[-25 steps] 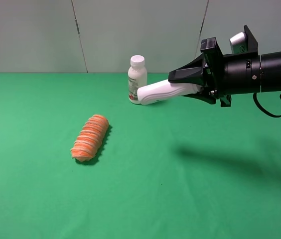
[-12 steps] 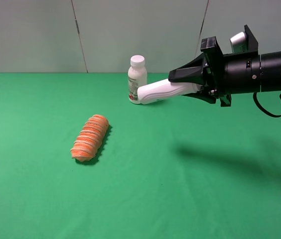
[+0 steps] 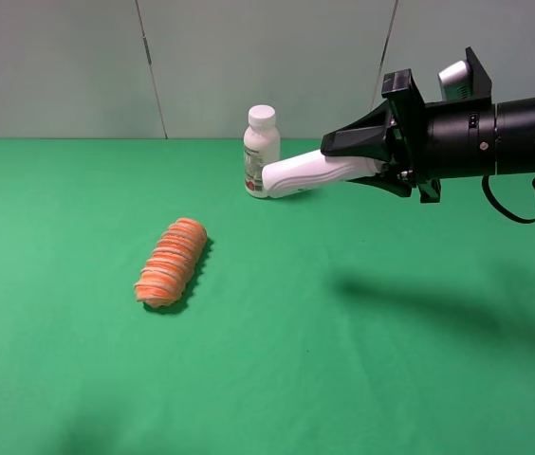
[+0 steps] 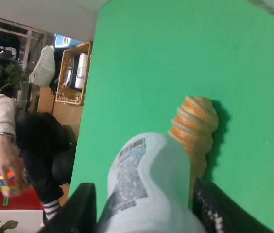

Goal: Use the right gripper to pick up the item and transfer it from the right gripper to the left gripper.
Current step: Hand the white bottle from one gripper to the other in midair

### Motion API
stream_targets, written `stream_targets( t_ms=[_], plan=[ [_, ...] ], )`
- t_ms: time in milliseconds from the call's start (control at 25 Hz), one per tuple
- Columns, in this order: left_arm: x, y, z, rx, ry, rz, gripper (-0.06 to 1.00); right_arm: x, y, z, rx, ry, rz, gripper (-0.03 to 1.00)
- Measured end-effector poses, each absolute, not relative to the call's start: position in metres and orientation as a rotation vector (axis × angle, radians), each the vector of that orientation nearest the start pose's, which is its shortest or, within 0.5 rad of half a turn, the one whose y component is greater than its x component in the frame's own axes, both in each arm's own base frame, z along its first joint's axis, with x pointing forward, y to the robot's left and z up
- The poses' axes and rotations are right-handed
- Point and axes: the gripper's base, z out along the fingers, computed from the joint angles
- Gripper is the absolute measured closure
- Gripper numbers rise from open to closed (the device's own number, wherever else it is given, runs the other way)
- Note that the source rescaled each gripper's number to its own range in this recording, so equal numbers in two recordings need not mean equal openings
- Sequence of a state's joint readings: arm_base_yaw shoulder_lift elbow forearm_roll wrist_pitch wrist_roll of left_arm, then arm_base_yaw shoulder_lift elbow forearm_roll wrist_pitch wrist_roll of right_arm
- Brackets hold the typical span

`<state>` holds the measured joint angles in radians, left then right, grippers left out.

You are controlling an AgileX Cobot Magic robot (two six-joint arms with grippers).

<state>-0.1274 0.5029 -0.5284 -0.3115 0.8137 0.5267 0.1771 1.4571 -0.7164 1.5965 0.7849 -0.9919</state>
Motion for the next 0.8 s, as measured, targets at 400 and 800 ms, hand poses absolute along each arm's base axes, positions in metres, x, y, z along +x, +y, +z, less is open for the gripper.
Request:
stream_targets(
  t_ms=[400,800],
  plan=[
    [0.172,-0.073,0.295,1.021,2.043,-0.385,0.16,0.255,0.111,0.235,0.028,2.284,1.294,0.96],
    [0.218,-0.136,0.295,1.479,1.771,-0.396,0.08,0.255,0.111,0.235,0.029,2.285,1.290,0.96]
  ],
)
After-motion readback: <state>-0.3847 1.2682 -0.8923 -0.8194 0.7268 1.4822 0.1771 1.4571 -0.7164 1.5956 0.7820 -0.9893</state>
